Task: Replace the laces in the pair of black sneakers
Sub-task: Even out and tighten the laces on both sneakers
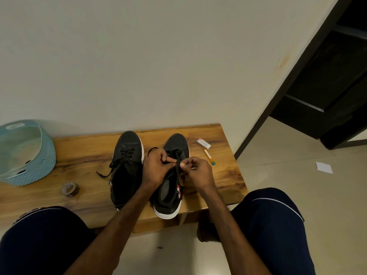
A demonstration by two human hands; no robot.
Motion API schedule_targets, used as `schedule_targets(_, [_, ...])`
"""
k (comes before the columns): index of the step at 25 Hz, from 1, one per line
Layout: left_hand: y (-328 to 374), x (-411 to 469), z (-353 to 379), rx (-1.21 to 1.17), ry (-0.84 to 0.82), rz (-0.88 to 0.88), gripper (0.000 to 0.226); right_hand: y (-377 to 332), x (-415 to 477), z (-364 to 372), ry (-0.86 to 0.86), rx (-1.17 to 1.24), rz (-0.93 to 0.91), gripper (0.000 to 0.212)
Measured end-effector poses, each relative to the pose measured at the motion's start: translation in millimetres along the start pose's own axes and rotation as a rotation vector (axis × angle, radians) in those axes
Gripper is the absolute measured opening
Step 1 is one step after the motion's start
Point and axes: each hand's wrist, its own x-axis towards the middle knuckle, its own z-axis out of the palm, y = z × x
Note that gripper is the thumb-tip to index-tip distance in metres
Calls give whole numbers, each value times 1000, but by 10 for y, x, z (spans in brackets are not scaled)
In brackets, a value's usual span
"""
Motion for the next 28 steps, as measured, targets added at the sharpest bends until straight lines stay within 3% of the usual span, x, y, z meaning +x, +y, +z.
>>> schedule_targets(3, [-11,9,-12,22,-11,21,33,1,-1,99,97,-100,-85,2])
schedule_targets(6, [3,-18,-18,51,-20,20,28,33,11,151,108,-152,-130,8])
schedule_targets(15, [56,-67,-55,100,8,6,22,71,41,104,12,202,71,17])
schedule_targets(19, [39,-82,-72,97,3,5,18,63,8,158,76,-4,-162,6])
schedule_targets(23, [116,-104,-88,214,-17,41,22,73,14,167,111,-63,-228,6])
schedule_targets(25, [148,-97,-87,267,-7,60,20,87,24,156,106,-42,-185,5])
schedule_targets(28, [146,-84,-83,289,9,66,15,119,53,95,80,190,-3,3])
